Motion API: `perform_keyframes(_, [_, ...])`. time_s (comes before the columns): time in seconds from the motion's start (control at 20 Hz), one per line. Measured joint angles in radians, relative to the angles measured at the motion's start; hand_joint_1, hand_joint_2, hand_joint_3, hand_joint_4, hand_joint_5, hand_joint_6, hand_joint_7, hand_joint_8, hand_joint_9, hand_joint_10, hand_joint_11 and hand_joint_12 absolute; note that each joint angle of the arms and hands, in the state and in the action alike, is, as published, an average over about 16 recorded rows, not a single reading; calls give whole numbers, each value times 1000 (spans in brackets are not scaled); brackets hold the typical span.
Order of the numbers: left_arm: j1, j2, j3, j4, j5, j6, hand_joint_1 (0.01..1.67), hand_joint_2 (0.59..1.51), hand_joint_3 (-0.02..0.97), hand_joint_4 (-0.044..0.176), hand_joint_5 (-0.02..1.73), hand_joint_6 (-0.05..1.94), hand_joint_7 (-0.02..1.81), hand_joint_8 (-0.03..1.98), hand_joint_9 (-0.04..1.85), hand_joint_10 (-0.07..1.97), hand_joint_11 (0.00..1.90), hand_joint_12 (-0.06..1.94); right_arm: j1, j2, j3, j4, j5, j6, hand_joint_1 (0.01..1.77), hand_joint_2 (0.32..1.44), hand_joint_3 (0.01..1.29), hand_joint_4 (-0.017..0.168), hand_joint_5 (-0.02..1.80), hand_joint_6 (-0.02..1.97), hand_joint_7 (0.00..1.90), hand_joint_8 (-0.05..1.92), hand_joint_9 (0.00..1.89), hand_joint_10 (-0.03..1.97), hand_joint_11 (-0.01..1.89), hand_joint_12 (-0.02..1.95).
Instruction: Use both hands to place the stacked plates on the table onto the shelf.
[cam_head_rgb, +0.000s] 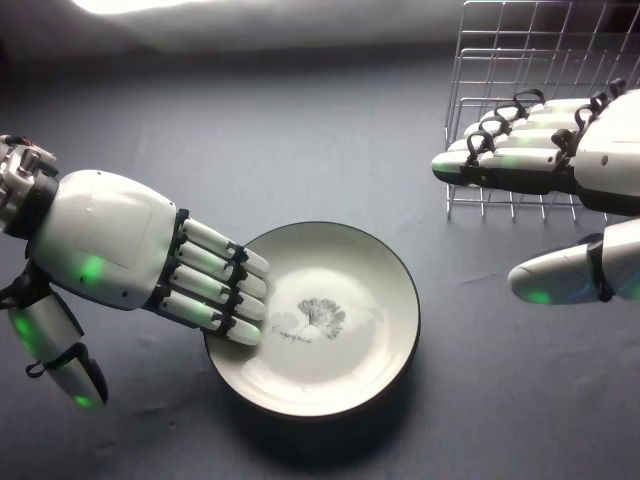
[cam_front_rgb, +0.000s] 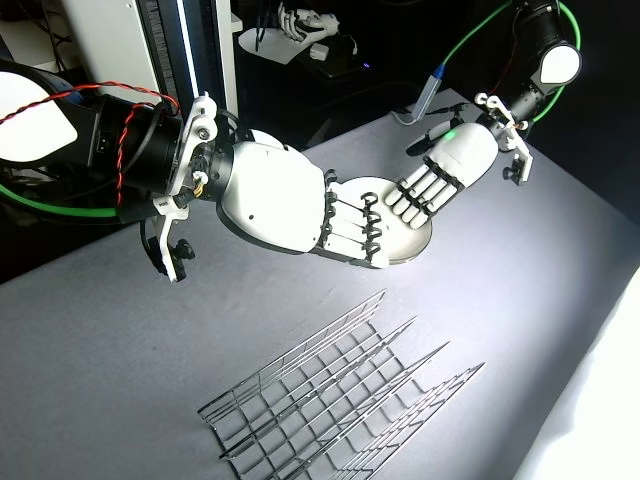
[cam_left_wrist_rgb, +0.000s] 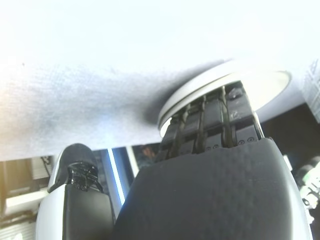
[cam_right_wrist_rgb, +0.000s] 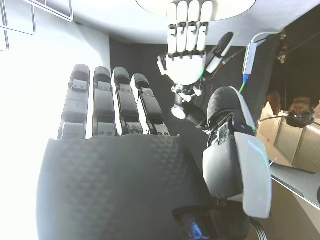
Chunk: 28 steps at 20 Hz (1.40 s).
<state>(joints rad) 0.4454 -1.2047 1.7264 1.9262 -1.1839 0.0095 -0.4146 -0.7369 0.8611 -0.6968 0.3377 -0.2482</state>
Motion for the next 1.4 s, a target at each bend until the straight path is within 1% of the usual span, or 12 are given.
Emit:
perform_keyframes(0.3, [9,-9,18,0,-7,-21,15,1078,15,-1,-12,-43,-11,-17,5,-6,17,-22,0,0,0,-4,1,0,35,1248,14,-2,20,-1,24,17,18,-5,21,5])
perform_keyframes(0.75, [29,-25,22,-24,-2,-36,15,1074,15,-4,-13,-43,-12,-18,-5,-1,15,-22,0,0,0,-10,2,0,34,1248,14,-2,20,-1,27,17,22,-5,26,6])
perform_keyframes(1.0, [26,-54,20,-44,18,-47,15,1076,15,-3,-12,-42,-14,-21,-7,-5,15,-22,0,0,0,-11,3,0,34,1248,14,-2,24,-1,36,17,28,-5,27,39])
perform_keyframes(1.4, [11,-107,17,-70,55,-63,15,1079,15,0,-12,-42,-17,-27,-5,-11,15,-21,-2,0,1,-14,14,0,62,1246,14,-2,23,0,33,17,28,-5,25,27])
